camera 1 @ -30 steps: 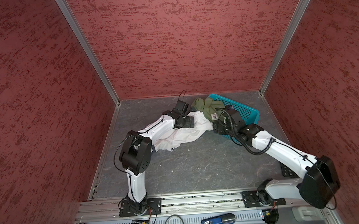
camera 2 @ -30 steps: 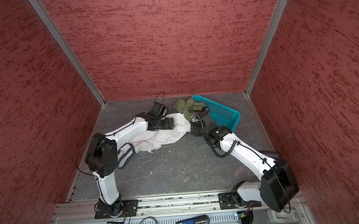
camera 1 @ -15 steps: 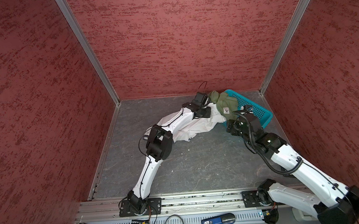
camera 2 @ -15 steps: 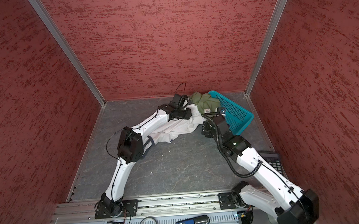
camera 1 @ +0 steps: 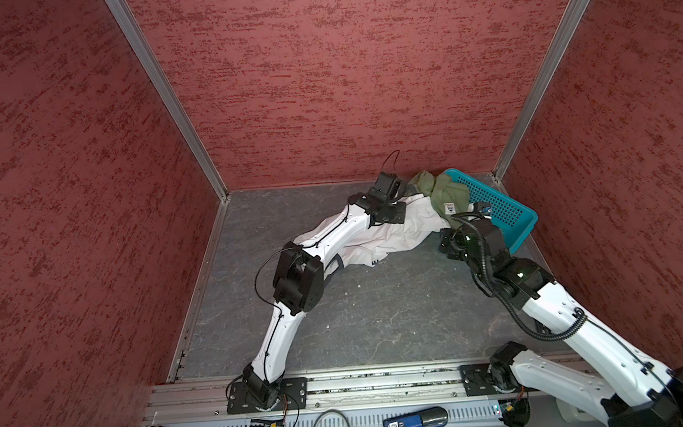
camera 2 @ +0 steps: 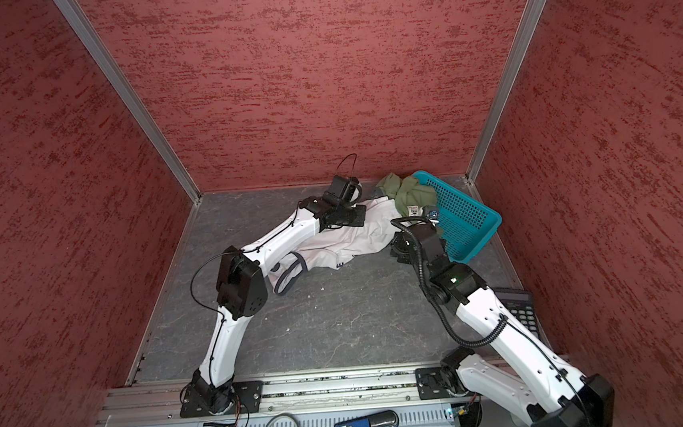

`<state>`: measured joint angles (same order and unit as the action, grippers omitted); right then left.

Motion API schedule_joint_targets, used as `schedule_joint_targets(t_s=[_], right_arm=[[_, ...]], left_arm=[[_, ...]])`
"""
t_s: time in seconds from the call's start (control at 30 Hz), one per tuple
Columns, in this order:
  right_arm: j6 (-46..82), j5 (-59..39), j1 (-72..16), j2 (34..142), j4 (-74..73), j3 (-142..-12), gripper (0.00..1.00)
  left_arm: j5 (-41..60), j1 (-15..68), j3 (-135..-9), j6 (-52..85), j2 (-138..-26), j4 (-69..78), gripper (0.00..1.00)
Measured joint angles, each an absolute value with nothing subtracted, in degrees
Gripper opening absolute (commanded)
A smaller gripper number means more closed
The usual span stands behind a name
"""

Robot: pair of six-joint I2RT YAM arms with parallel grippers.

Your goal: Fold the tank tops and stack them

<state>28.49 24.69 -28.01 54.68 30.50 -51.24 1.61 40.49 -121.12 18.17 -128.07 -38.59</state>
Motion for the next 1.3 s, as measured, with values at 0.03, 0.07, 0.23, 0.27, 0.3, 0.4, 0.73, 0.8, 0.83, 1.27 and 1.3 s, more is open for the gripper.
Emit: schedule_joint_targets(t_s=[0.03, 0.07, 0.23, 0.27, 0.3, 0.4, 0.73, 0.8, 0.83, 1.27, 1.3], right_arm=[[28.49, 24.69, -27.99, 54.83, 30.50, -51.24, 0.88], [28.47, 24.69, -27.94, 54.94, 30.50, -51.24, 0.88], [28.01, 24.77, -27.90, 54.98, 30.52, -51.33, 0.88], [27.83, 24.86, -27.88, 54.98, 30.52, -51.42, 0.88], [27.73, 24.93, -27.86, 54.98, 30.68, -51.68, 0.88], [27.11, 25.21, -27.79, 54.96, 30.72, -52.62, 0.88], [25.41, 25.80, -27.53, 55.00, 30.39, -55.99, 0.88], [25.08, 25.74, -27.53, 55.53, 30.24, -56.75, 0.88], [25.04, 25.54, -27.53, 55.92, 30.04, -57.12, 0.88], [29.85, 14.48, -27.64, 63.46, 26.30, -56.14, 0.87], [30.39, 13.91, -27.68, 63.75, 26.11, -55.66, 0.87]], left_arm=[[1.10, 40.45, -120.55, 18.15, -126.19, -38.54, 0.00], [0.75, 40.45, -120.46, 18.11, -124.42, -38.57, 0.00], [-1.72, 40.45, -121.80, 16.88, -116.81, -39.07, 0.00], [-2.15, 40.45, -122.41, 16.60, -115.66, -39.44, 0.00], [-2.90, 40.38, -123.44, 15.99, -114.02, -40.07, 0.00], [-4.91, 40.14, -125.45, 14.33, -109.14, -41.60, 0.00], [-9.34, 32.67, -112.09, 12.62, -77.52, -40.32, 0.00], [-8.91, 29.12, -108.05, 13.61, -72.05, -40.03, 0.00], [-8.62, 27.09, -105.82, 14.28, -69.69, -39.92, 0.00], [6.70, 18.48, -78.17, 22.74, -77.76, -39.66, 0.00], [7.51, 20.23, -78.35, 23.29, -80.71, -39.55, 0.00]])
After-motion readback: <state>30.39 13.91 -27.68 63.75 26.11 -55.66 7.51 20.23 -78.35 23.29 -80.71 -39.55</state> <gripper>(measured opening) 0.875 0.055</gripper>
